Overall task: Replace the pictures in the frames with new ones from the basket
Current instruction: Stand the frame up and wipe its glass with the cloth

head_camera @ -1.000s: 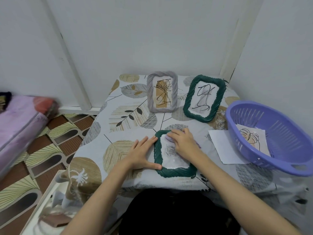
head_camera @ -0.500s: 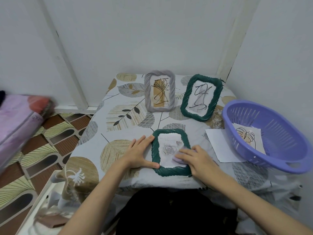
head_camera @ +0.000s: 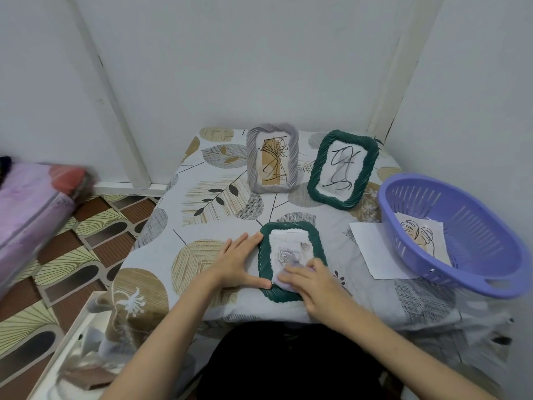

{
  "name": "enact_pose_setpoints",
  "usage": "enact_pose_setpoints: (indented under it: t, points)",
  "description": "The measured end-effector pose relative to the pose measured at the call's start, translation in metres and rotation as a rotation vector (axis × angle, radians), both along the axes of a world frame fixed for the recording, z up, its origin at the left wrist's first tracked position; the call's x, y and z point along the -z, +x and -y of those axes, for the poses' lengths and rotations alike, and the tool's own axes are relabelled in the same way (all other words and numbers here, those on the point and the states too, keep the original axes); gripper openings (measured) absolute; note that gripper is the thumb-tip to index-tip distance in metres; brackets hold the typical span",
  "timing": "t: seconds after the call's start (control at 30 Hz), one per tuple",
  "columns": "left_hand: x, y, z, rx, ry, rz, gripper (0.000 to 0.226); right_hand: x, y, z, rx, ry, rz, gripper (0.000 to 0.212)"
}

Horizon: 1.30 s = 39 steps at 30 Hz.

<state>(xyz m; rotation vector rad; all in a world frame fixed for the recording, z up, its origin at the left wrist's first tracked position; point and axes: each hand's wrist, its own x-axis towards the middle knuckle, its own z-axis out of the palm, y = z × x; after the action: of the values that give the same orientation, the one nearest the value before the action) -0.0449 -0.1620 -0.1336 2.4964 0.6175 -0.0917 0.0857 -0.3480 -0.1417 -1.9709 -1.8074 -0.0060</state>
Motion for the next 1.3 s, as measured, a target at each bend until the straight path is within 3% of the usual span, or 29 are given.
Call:
enact_pose_setpoints:
  t: [0.1,0.3,0.47,0.6,0.67,0.73,0.8,0.9,0.97,1.03,1.07,1.17,1.2,1.3]
  points:
    - [0.001,0.000,-0.001,0.015,0.000,-0.009,0.140,0.006,0.022,0.007,0.033,0.013,0.038,0.032]
    - [-0.001,-0.001,0.000,0.026,0.016,-0.018,0.140,-0.008,0.045,-0.064,0.340,-0.132,0.006,0.039]
    - [-0.002,-0.001,0.002,0.010,0.035,-0.019,0.125,-0.007,0.012,-0.076,0.250,-0.092,0.010,0.032]
    - [-0.002,-0.001,0.002,0.015,0.034,-0.014,0.140,-0.003,0.008,-0.033,0.077,-0.091,0.084,0.033]
    - [-0.002,-0.001,0.002,0.008,0.034,-0.001,0.142,0.002,0.012,-0.011,0.009,-0.058,0.138,0.047]
    - [-0.002,-0.001,0.002,-0.007,0.002,0.014,0.142,-0.001,0.019,0.004,0.013,-0.067,0.174,0.047]
    - [-0.004,-0.002,0.003,-0.019,-0.050,0.016,0.141,-0.011,0.026,0.009,0.119,-0.138,0.074,0.035]
    - [-0.010,0.001,0.002,-0.043,-0.120,-0.002,0.131,-0.025,0.033,0.015,0.358,-0.221,-0.328,0.068]
    - [-0.017,0.004,0.003,-0.051,-0.136,-0.006,0.126,-0.035,0.038,0.019,0.455,-0.191,-0.579,0.065]
    - [-0.030,0.006,0.008,-0.038,-0.197,0.028,0.129,-0.044,0.043,0.023,0.491,-0.260,-0.621,0.061]
    - [-0.036,0.007,0.013,-0.056,-0.246,0.074,0.119,-0.047,0.045,0.023,0.508,-0.255,-0.643,0.062]
    - [-0.047,0.018,0.036,-0.256,-0.339,0.347,0.059,-0.059,0.044,0.017,0.575,-0.029,-0.869,0.058]
    - [-0.050,0.023,0.045,-0.334,-0.404,0.412,0.048,-0.063,0.041,0.014,0.576,0.066,-0.995,0.054]
    - [-0.057,0.037,0.066,-0.415,-0.793,0.436,0.044,-0.074,0.025,0.000,0.512,0.217,-1.239,0.050]
